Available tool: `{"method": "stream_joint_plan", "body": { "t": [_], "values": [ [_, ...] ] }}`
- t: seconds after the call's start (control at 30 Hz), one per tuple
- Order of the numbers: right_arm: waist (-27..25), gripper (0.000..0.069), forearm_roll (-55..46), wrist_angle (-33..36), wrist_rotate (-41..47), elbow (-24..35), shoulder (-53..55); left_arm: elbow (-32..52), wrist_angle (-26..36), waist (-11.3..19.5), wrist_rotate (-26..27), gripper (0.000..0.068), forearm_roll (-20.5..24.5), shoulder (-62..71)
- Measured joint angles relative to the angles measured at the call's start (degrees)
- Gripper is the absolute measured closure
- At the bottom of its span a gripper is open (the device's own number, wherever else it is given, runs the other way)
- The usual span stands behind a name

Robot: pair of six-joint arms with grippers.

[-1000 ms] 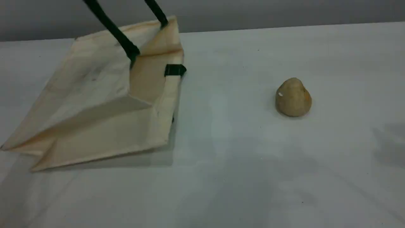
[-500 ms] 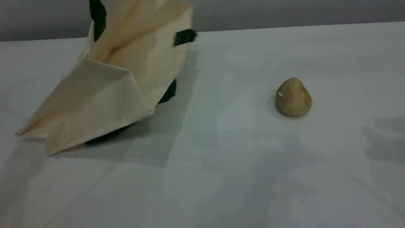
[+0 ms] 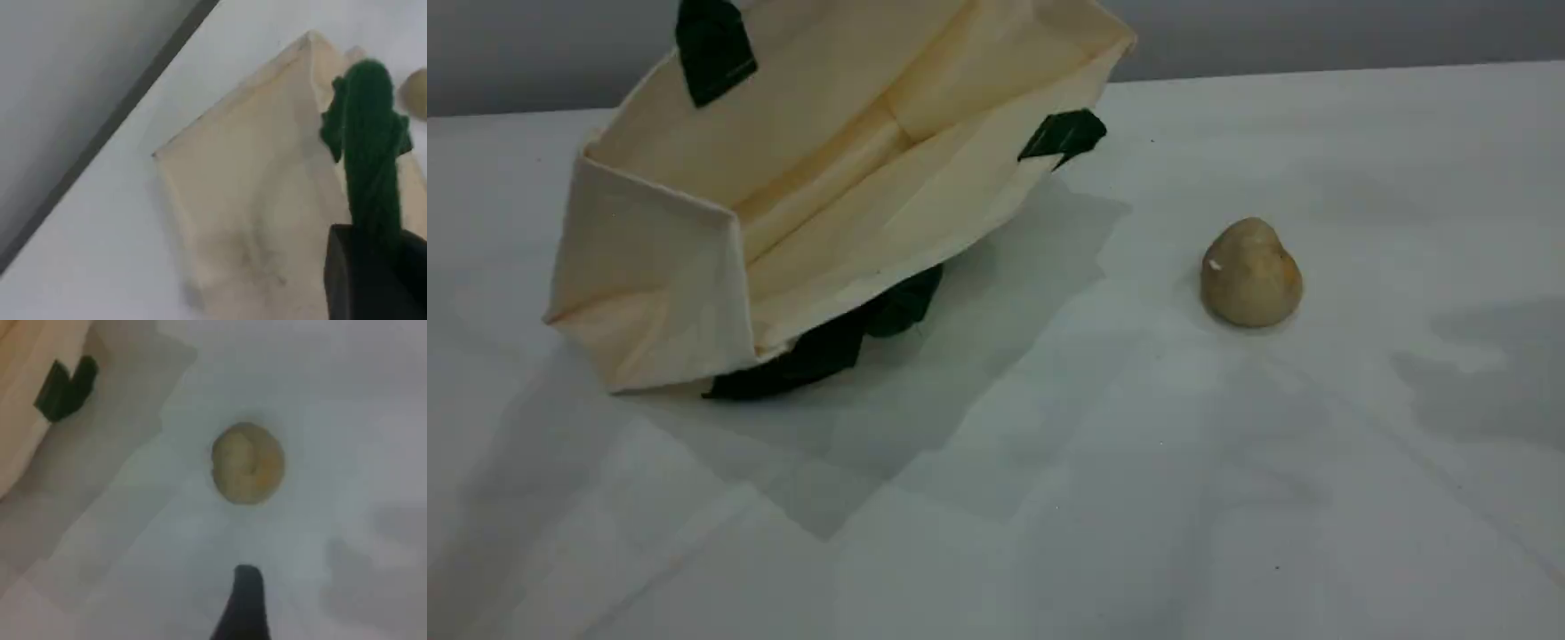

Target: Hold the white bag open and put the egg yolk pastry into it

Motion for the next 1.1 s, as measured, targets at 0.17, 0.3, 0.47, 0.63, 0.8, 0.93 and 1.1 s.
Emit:
{"method": "stream_joint_plan", "body": {
  "t": [0.17,0.3,0.47,0.63,0.8,0.93,1.1],
  "values": [
    [0.3,0.0104,6.34,1.4,-6.76,0.0,3.45,0.0,-0.06,0.0,0.42,0.0589,-0.22,-0.46],
    [2.75,0.0104,9.97,-0.59,-10.48,0.0,6.19,0.0,-0.06,0.0,2.27,0.0589,-1.77,-0.46],
    [7.5,0.0104,10.09,-6.67,-11.38,0.0,8.95,0.0,-0.06,0.0,3.26,0.0589,-1.97,-0.46],
    [10.6,0.0104,10.09,-10.82,-11.28,0.0,12.16,0.0,-0.06,0.0,3.26,0.0589,-4.29,-0.46],
    [12.44,0.0104,10.16,-11.83,-11.22,0.0,16.69,0.0,-0.06,0.0,3.2,0.0589,-6.99,-0.46],
    [14.51,0.0104,10.16,-14.9,-11.22,0.0,20.94,0.0,-0.06,0.0,3.2,0.0589,-7.66,-0.46],
    [14.9,0.0104,11.33,-18.51,-11.22,-0.04,25.84,0.0,-0.06,0.0,2.77,0.0589,-7.66,-0.46]
  ]
}}
